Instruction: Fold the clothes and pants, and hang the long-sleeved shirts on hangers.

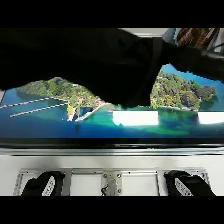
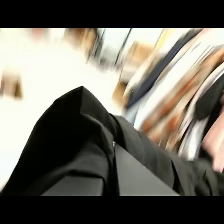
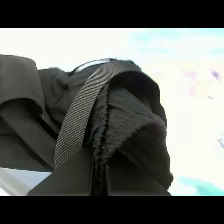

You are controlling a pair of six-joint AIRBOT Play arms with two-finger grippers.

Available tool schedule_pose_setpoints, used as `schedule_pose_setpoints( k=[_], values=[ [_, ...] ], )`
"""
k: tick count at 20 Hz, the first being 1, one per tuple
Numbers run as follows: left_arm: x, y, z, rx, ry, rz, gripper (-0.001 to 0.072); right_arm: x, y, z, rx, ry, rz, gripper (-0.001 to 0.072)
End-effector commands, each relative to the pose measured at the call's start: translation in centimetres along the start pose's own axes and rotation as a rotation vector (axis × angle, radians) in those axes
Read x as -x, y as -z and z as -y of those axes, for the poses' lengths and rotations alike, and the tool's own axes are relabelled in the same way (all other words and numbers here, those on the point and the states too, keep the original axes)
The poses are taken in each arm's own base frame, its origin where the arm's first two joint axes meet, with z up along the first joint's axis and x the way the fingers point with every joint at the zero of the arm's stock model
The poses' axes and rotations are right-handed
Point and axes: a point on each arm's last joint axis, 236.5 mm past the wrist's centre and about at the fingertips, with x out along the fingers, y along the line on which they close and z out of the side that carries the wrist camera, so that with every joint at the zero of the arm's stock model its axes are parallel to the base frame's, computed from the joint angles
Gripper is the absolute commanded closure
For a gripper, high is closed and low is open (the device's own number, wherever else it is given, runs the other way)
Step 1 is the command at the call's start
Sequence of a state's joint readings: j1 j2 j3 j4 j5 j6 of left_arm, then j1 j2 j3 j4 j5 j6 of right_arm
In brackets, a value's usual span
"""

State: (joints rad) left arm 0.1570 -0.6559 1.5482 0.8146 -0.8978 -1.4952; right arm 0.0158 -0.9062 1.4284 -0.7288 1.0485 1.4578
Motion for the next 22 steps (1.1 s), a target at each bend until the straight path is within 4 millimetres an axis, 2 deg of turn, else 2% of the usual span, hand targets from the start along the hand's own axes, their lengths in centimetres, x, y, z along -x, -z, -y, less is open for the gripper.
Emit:
schedule_pose_setpoints(
  k=[1,2,4,6,7,10,12,15,17,18,20,22],
  values=[
    [5.1,-5.4,5.8,-0.106,0.066,0.171,0.0699,5.7,0.0,-6.0,-0.086,-0.066,0.054,0.0694],
    [5.0,-5.4,5.7,-0.105,0.065,0.169,0.0698,6.2,0.5,-6.5,-0.129,-0.071,0.041,0.0694],
    [3.0,-4.3,3.9,-0.091,0.037,0.109,0.0698,6.0,2.2,-5.9,-0.219,-0.045,-0.032,0.0694],
    [-0.7,-1.9,0.6,-0.044,0.007,-0.001,0.0698,4.7,4.9,-2.8,-0.296,0.065,-0.156,0.0694],
    [-3.1,0.0,-1.6,-0.01,-0.014,-0.074,0.0698,3.7,6.5,-0.7,-0.309,0.128,-0.226,0.0694],
    [-10.4,7.0,-9.9,0.131,-0.091,-0.271,0.0698,-0.6,11.2,5.2,-0.385,0.246,-0.409,0.0694],
    [-15.1,13.2,-15.1,0.223,-0.139,-0.393,0.0698,-4.1,13.9,8.9,-0.409,0.283,-0.51,0.0694],
    [-21.0,20.3,-19.6,0.292,-0.177,-0.457,0.0698,-9.4,15.9,14.6,-0.472,0.334,-0.541,0.0694],
    [-23.9,23.2,-20.7,0.306,-0.182,-0.472,0.0698,-12.0,15.9,18.0,-0.488,0.367,-0.504,0.0695],
    [-25.0,23.9,-20.9,0.306,-0.173,-0.484,0.0698,-12.8,15.7,19.5,-0.481,0.393,-0.491,0.0695],
    [-26.7,25.0,-20.9,0.303,-0.147,-0.521,0.0698,-13.3,15.7,21.7,-0.444,0.446,-0.5,0.0695],
    [-27.1,26.0,-20.4,0.299,-0.114,-0.59,0.0698,-12.9,15.3,23.1,-0.386,0.499,-0.497,0.0695]
  ],
)
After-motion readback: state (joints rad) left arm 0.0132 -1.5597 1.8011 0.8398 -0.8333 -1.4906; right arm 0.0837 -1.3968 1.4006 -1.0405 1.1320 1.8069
